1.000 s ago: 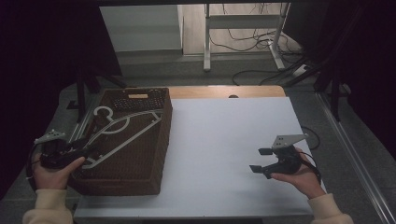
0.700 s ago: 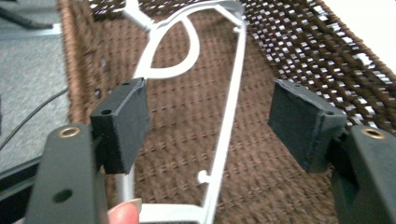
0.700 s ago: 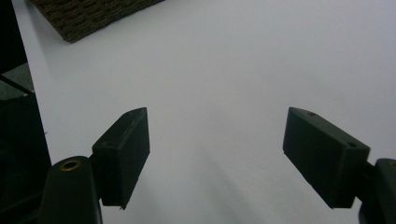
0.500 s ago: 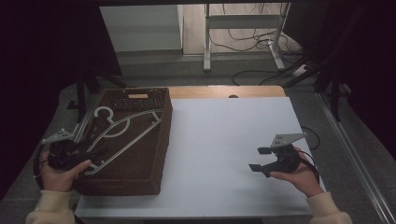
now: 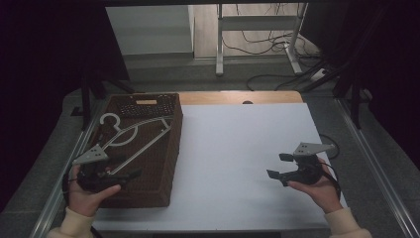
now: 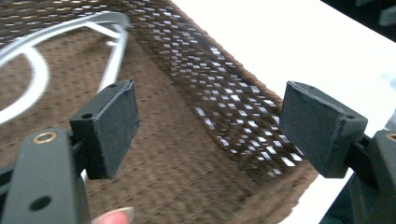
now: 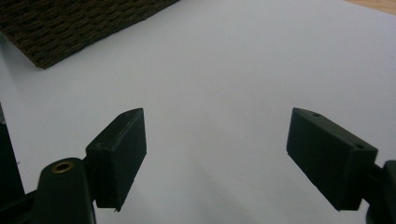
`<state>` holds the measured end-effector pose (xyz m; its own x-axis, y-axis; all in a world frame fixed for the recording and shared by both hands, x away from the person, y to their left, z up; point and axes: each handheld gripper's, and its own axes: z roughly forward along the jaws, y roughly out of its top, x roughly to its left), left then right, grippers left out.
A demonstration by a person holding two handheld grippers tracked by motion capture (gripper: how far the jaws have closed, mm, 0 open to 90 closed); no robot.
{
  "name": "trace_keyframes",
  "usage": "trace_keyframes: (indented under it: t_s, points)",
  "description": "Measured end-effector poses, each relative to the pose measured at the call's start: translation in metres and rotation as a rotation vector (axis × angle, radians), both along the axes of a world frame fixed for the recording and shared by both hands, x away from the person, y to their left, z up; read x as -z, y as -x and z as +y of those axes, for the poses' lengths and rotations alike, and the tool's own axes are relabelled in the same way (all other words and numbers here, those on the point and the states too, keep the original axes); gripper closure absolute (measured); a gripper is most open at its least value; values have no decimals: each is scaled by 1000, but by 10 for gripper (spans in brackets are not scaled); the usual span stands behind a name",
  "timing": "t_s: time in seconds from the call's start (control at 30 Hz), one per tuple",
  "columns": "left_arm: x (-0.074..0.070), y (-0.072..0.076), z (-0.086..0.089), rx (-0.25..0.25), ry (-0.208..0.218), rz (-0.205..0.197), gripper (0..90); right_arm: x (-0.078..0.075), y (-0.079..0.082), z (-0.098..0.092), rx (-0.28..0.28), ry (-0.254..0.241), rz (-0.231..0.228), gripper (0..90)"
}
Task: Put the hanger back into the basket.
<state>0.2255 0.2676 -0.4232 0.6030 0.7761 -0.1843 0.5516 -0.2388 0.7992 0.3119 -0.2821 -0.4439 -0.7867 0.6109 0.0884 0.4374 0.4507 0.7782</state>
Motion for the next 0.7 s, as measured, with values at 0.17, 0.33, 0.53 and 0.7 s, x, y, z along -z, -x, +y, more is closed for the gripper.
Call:
trace_keyframes:
  t_s: [0.17,0.33,0.53,0.7]
  points:
    - [2,0,-21,41,-15,-3,191,4,1,-9,69,-8,7,204]
    - [7,-4,-26,43,-10,7,190,7,1,-13,81,-8,12,205]
    - [9,-8,-28,54,-5,12,190,9,2,-13,68,-2,1,204]
    - [9,-10,-26,51,17,16,188,8,3,-15,68,-9,-16,202]
